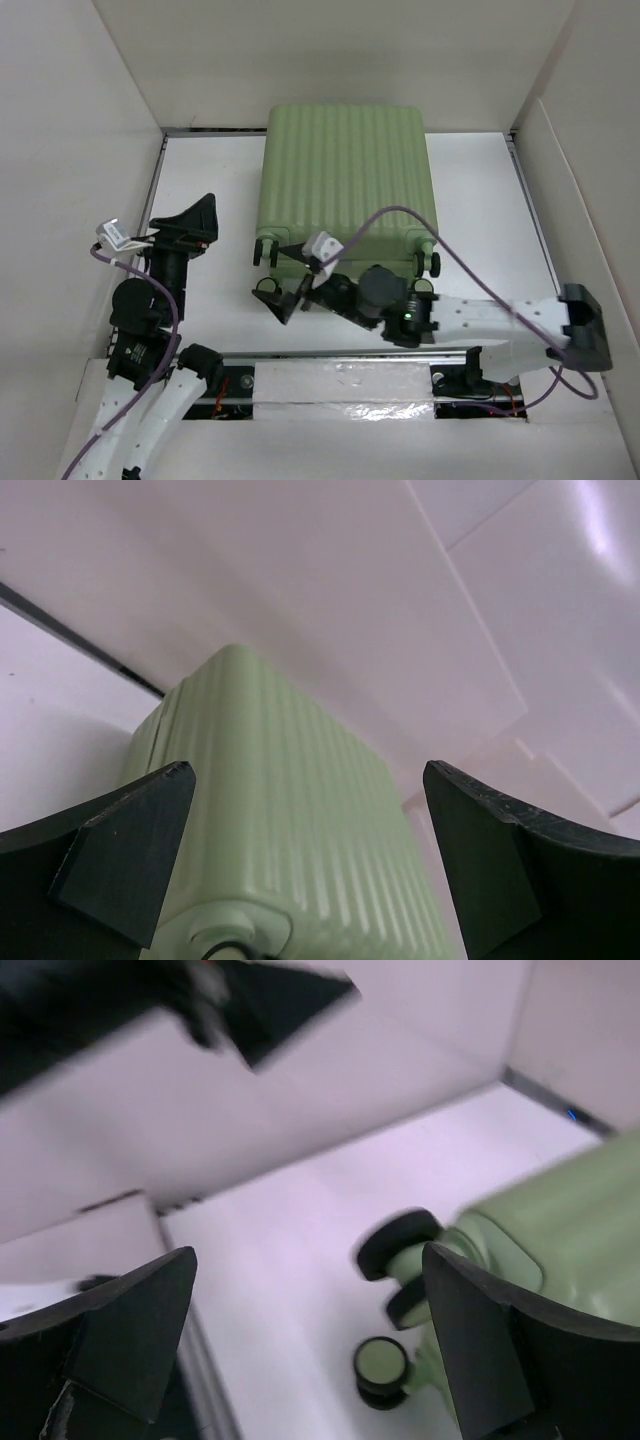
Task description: Pack the luggage
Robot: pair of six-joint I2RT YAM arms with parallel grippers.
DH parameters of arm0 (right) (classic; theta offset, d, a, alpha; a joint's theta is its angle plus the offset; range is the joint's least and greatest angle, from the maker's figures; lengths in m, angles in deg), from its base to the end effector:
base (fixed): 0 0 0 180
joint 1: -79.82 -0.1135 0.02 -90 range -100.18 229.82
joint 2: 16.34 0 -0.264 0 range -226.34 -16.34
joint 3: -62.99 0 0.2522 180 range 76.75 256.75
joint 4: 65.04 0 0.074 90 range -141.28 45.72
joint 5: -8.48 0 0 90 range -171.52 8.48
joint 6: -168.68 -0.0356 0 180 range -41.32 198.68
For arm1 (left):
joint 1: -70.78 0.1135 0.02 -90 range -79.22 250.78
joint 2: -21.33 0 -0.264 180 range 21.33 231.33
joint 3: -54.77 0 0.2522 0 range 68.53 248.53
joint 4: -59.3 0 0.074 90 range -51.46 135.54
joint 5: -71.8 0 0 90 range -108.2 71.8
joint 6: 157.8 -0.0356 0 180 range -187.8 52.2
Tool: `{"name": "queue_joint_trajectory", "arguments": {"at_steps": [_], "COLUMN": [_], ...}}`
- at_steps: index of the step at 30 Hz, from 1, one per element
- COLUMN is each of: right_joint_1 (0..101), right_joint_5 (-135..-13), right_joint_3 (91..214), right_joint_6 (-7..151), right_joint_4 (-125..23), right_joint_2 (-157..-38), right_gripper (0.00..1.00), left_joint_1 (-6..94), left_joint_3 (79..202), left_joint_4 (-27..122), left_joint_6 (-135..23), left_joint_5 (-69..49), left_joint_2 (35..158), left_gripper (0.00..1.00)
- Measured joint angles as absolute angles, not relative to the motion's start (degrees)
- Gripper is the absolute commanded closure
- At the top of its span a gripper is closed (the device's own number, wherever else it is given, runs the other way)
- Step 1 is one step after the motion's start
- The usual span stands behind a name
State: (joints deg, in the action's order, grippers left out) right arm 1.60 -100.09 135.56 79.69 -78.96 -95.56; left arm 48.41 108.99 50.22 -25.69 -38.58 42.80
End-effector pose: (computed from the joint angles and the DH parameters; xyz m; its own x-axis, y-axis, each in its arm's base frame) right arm 0.0781 0.3188 0.3573 0.0411 0.1150 -0.9925 -0.8629 0.5049 0.0228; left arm 0.0831 -0.0208 0.3897 0.2340 -0.7760 -0.5857 0.2948 0.6307 -0.7179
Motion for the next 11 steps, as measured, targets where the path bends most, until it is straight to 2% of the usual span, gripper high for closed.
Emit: {"name": "queue_joint_trajectory", "arguments": {"at_steps": [3, 5, 11], "right_joint_1": [-0.8, 2.1, 26.0], "right_joint_5": [-102.1, -105.1, -111.3], "right_joint_3": [135.6, 135.6, 130.3], "right_joint_6": [83.3, 84.9, 82.9], "right_joint_4": [-74.5, -71.6, -64.4], "right_joint_2": [-85.4, -78.0, -57.4], "right_gripper": [0.00, 0.00, 0.00], "left_joint_1": [48.4, 48.4, 48.4], "left_joint_3": [112.4, 114.5, 117.4], "left_joint_4": [43.7, 40.3, 37.5], "left_joint_6": [-29.0, -31.7, -38.1], "left_joint_5": [-36.5, -35.4, -34.4], "left_joint_2": [41.9, 41.0, 36.6], "left_gripper": [0.01, 0.01, 0.01]}}
